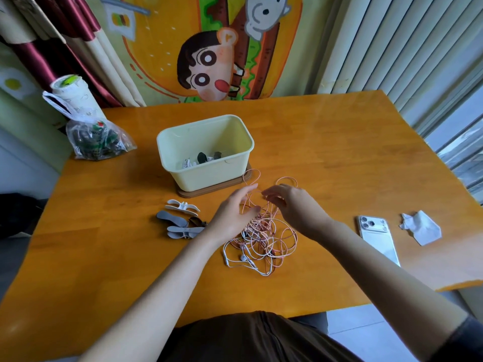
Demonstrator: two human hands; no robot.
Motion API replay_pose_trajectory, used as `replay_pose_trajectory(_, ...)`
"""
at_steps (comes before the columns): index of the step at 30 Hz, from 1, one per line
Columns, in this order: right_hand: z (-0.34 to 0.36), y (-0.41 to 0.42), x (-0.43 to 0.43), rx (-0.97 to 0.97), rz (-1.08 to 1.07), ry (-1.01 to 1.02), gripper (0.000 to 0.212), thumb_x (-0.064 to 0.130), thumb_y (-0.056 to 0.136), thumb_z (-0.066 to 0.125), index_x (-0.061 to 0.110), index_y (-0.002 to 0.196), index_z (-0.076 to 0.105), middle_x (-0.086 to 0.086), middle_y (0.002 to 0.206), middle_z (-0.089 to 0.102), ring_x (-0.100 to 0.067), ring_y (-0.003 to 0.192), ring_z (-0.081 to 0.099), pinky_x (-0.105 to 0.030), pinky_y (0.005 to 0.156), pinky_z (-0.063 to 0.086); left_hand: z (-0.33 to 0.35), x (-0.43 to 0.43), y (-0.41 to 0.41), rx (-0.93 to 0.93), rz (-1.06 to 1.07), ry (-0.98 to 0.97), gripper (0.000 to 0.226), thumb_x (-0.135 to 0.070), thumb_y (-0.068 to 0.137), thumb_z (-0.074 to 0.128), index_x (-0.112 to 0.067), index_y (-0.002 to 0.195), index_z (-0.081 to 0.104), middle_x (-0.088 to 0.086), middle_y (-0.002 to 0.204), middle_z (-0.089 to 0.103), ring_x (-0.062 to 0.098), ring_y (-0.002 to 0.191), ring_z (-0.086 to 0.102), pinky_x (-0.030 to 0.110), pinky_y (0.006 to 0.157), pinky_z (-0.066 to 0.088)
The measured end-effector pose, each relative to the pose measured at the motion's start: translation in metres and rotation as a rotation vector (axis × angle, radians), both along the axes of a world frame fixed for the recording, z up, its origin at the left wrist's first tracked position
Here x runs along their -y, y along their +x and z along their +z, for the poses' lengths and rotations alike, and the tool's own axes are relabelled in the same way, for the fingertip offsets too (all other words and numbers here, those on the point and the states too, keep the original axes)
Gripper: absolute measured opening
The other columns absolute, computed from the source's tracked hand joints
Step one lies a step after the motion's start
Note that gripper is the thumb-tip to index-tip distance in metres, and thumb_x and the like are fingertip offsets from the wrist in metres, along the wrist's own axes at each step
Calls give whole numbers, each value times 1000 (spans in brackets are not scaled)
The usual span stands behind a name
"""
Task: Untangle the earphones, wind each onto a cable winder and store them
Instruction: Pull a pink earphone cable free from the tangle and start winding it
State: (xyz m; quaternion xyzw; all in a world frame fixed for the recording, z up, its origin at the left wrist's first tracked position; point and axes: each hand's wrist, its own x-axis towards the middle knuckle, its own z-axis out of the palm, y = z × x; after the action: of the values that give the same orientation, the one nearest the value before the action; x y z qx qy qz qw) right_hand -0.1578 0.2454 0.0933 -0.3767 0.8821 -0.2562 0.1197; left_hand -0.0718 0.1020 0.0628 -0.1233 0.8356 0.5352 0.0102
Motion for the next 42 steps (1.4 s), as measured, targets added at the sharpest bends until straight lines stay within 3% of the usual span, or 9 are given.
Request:
replay_pose_trajectory(6, 33, -3, 9, -46, 67, -172, 23, 8, 99, 40, 10, 121, 45, -5, 99, 71, -27, 83, 64, -38, 72, 48, 17, -3, -20, -145, -75, 137, 25, -23, 95, 56, -22, 120, 56, 7, 99, 65, 21, 96, 64, 49, 95, 48)
replay_pose_trajectory(11, 51, -17, 6, -104, -6, -265, 17, 6, 97, 45, 8, 109, 58, 6, 87, 70, -11, 80, 63, -6, 65, 38, 25, 4, -13, 10, -145, 47, 18, -29, 99, 47, -22, 95, 63, -12, 73, 58, 10, 74, 56, 29, 74, 46)
replay_pose_trajectory(17, 62, -31, 0, -189, -172, -351, 19, 4, 98, 44, 6, 101, 62, 0, 85, 68, -12, 78, 62, -10, 67, 43, 33, 14, -14, 47, -104, 88, 9, -24, 95, 56, -19, 89, 61, -4, 76, 61, 5, 68, 55, 17, 63, 47)
replay_pose_trajectory(20, 59, -42, -8, -280, -284, -152, 27, -3, 94, 44, 11, 105, 65, -5, 100, 67, -24, 92, 62, -32, 70, 49, 44, 17, -16, -38, -2, 245, 16, -14, 90, 63, -18, 105, 57, -3, 75, 61, 2, 64, 56, 12, 51, 41)
replay_pose_trajectory(24, 51, -36, -10, -260, -126, 268, 35, 7, 96, 47, 17, 129, 53, -8, 133, 47, -29, 117, 44, -36, 90, 41, 44, 18, -16, -31, 66, 230, 34, -14, 84, 70, -16, 112, 51, -5, 77, 64, 4, 73, 61, 25, 75, 46)
replay_pose_trajectory(31, 40, -2, 11, -103, 181, 142, 73, 4, 92, 53, 19, 150, 11, -3, 156, 20, -23, 146, 7, -45, 118, 1, 48, 10, -10, 19, -6, 164, 29, -8, 83, 71, -10, 104, 51, 2, 82, 65, 6, 76, 62, 12, 65, 49)
replay_pose_trajectory(35, 32, 0, 17, 69, 266, 71, 51, -4, 93, 48, 14, 139, 36, -6, 114, 64, -10, 101, 61, -25, 95, 46, 48, 15, -5, 48, -52, 158, 32, -6, 83, 71, -9, 107, 51, 7, 92, 65, 15, 86, 63, 27, 77, 52)
replay_pose_trajectory(37, 31, 1, 17, 135, 228, 49, 30, 1, 96, 43, 10, 124, 50, 4, 82, 64, 4, 64, 58, -10, 62, 44, 45, 20, -2, 80, -51, 209, 29, -12, 85, 69, -12, 107, 51, 4, 87, 71, 13, 86, 66, 32, 82, 51)
replay_pose_trajectory(42, 36, 1, 18, 84, 144, -6, 20, 8, 98, 42, 6, 99, 63, 1, 80, 59, 2, 54, 48, -8, 52, 37, 36, 21, 6, 28, -25, 211, 17, -22, 96, 54, -8, 102, 62, 13, 91, 70, 16, 82, 62, 25, 75, 49)
